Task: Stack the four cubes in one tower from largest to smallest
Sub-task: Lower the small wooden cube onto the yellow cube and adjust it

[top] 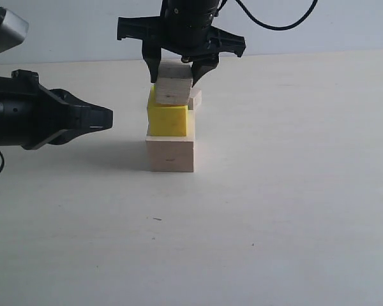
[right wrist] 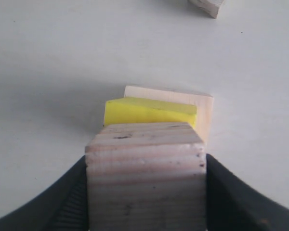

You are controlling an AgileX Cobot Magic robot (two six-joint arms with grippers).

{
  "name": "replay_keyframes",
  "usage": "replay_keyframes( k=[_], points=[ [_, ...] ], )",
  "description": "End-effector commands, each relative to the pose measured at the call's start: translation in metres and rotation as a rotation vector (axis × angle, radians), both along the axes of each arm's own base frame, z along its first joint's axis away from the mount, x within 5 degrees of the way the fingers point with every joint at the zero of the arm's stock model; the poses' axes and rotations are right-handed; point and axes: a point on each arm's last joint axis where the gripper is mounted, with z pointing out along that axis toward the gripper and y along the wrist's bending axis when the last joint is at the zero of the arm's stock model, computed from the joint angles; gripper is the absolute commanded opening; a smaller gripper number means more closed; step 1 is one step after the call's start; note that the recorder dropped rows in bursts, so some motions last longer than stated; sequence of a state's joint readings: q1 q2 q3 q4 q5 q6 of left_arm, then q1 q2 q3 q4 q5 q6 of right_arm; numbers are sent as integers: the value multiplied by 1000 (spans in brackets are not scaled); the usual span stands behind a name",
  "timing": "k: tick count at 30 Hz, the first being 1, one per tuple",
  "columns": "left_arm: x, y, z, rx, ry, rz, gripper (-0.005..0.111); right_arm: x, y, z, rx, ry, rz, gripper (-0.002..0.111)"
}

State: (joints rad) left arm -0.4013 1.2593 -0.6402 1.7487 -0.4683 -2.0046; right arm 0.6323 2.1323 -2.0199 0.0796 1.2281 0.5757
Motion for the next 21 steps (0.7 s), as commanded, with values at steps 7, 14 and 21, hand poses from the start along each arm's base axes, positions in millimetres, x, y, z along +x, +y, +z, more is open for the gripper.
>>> replay_keyframes(
  k=[7, 14, 21],
  points=[
    [-1, 0, 1, 1, -9, 2, 0, 2, 2, 0, 11, -20, 7, 0],
    [-1, 0, 1, 1, -9, 2, 0, 1, 2, 0, 10, -21, 9, 0],
    [-1, 0, 1, 1, -9, 2, 0, 1, 3, 0, 26, -14, 23, 0]
  ],
)
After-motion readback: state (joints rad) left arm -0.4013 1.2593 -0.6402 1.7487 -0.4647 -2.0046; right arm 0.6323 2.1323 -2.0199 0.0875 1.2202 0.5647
